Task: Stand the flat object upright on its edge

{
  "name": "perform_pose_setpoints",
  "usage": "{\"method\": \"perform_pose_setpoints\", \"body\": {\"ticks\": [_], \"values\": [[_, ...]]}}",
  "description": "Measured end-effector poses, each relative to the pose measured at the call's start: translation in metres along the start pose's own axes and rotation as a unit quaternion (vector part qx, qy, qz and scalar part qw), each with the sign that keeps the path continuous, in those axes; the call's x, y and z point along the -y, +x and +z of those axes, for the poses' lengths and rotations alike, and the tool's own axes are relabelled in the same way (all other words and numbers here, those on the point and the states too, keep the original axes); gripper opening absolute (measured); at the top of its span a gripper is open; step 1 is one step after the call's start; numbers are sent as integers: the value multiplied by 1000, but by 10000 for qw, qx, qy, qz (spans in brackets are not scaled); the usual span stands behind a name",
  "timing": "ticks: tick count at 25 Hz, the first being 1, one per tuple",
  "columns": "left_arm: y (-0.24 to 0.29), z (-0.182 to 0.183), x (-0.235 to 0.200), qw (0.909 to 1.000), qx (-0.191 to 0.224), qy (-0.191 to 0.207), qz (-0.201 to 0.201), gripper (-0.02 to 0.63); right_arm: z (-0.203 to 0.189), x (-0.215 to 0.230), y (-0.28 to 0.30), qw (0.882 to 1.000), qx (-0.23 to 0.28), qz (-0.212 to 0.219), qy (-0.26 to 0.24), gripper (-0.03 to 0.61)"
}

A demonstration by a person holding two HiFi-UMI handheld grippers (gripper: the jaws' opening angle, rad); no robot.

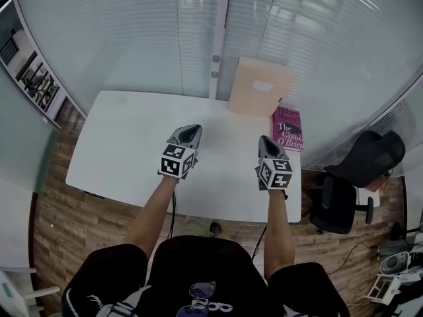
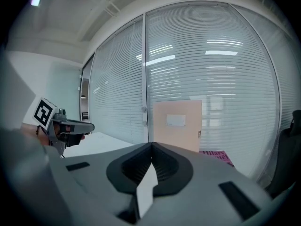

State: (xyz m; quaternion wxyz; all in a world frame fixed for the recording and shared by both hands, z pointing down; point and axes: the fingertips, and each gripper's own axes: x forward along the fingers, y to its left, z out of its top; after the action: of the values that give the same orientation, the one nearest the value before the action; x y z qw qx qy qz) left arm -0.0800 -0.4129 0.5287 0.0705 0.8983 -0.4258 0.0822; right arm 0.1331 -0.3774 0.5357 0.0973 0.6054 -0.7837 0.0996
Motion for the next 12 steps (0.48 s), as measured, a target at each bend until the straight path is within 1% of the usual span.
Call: {"method": "perform_pose_setpoints", "body": {"ticks": [12], "values": [[7,1,7,10000,-27,-1,-32,21,-7,3,1,10000,-75,44,34,23]]}}
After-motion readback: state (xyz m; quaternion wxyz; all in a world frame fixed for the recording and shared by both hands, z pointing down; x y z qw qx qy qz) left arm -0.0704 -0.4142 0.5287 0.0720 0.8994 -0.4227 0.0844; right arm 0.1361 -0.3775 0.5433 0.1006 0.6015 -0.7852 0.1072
